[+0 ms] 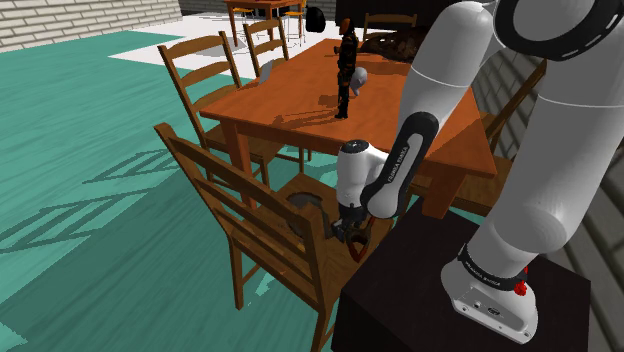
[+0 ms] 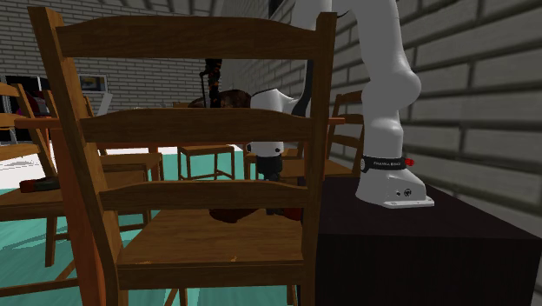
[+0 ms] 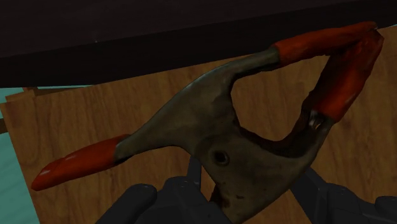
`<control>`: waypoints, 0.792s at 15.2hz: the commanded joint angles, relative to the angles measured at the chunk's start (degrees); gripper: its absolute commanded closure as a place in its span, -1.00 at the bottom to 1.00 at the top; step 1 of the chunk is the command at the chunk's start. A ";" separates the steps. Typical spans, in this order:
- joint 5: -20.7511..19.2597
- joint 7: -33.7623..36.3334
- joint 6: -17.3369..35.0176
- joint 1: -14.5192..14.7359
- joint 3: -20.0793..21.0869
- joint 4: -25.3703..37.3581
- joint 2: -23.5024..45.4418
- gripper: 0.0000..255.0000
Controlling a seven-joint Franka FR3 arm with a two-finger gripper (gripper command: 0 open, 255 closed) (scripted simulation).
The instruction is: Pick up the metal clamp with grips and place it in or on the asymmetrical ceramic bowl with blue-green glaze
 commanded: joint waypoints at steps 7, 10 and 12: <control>-0.02 0.06 0.05 0.02 -0.03 0.04 0.05 1.00; 2.63 -1.93 -1.73 -1.28 1.90 -0.50 -2.35 1.00; 5.42 -3.95 -3.56 -2.19 3.52 -0.94 -4.75 1.00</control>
